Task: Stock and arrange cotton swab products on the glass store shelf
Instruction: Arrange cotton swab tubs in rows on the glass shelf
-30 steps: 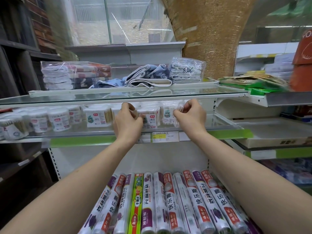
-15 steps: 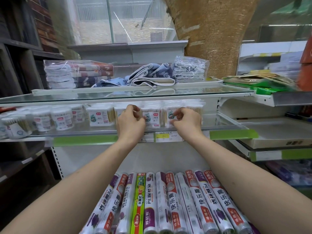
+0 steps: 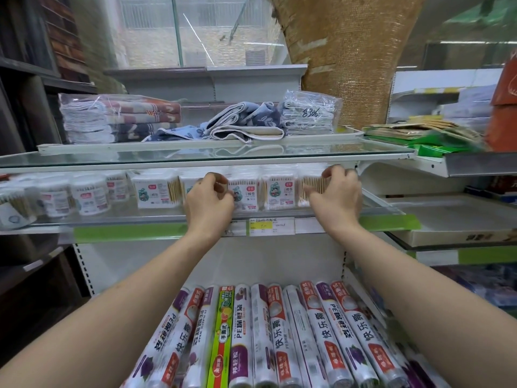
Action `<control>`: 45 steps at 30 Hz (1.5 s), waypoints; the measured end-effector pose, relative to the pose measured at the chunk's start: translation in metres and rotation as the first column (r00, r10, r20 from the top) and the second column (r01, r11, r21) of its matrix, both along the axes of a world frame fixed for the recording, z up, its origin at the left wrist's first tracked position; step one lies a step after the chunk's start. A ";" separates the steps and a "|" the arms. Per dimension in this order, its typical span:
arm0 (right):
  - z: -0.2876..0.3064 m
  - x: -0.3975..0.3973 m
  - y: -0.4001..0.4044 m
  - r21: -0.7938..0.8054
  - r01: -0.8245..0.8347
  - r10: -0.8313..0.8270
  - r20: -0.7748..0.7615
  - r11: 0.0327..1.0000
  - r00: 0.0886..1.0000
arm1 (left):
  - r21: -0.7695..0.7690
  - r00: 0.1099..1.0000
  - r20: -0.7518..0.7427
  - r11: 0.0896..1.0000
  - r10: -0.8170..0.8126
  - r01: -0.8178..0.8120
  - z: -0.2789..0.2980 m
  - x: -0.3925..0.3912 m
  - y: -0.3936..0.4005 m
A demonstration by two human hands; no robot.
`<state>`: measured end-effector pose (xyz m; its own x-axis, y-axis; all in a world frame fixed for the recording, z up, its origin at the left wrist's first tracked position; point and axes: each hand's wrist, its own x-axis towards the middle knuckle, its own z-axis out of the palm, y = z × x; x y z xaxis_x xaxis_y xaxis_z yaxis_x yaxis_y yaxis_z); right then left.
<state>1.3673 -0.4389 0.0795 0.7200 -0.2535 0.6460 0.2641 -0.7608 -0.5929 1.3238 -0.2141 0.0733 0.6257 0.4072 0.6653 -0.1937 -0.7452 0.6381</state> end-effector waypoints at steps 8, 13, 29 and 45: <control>0.000 0.001 -0.011 0.072 -0.040 0.052 -0.176 0.997 0.983 | 0.051 0.998 0.060 0.998 -0.035 0.032 0.000 0.003 -0.023; 0.002 -0.001 -0.023 0.118 -0.097 0.113 -0.132 0.988 0.985 | 0.042 0.999 0.043 0.999 -0.023 0.021 0.001 0.006 -0.033; -0.002 0.004 -0.039 -0.140 -0.228 0.197 -0.208 0.964 0.958 | 0.056 0.998 0.040 0.998 -0.039 0.037 -0.002 0.009 -0.058; 0.010 0.003 -0.052 -0.120 -0.458 0.397 -0.340 0.881 0.853 | 0.032 0.998 0.049 0.999 -0.038 0.037 -0.001 0.015 -0.059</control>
